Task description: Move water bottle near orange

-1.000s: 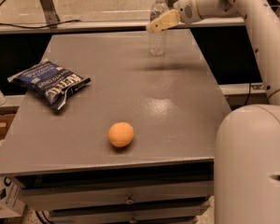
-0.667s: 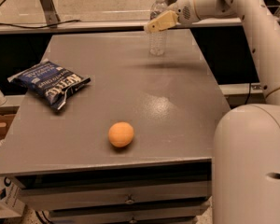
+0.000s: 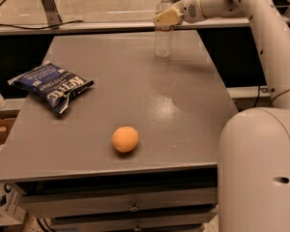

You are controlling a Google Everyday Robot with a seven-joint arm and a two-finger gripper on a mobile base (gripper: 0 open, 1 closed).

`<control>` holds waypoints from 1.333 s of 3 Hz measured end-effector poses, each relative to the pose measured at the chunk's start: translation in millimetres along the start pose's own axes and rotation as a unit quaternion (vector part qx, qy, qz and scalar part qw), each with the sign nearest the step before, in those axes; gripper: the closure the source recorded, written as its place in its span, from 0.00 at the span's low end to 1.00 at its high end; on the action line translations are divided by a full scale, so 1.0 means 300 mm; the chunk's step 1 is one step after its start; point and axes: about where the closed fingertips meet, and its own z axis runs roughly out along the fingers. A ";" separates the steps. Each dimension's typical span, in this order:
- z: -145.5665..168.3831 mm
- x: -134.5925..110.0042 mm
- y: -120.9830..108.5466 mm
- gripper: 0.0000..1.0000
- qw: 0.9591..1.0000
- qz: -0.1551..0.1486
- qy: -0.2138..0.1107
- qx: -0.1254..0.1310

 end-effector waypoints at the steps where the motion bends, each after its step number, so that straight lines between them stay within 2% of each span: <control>1: -0.054 -0.073 -0.001 0.85 1.000 -0.001 -0.024 0.008; 2: -0.111 -0.159 0.020 1.00 0.999 -0.005 -0.050 0.009; 4: -0.231 -0.206 0.114 1.00 0.998 -0.003 -0.062 0.000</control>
Offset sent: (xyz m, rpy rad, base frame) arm -0.0293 -0.0130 0.1031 0.1277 -0.1238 -0.0173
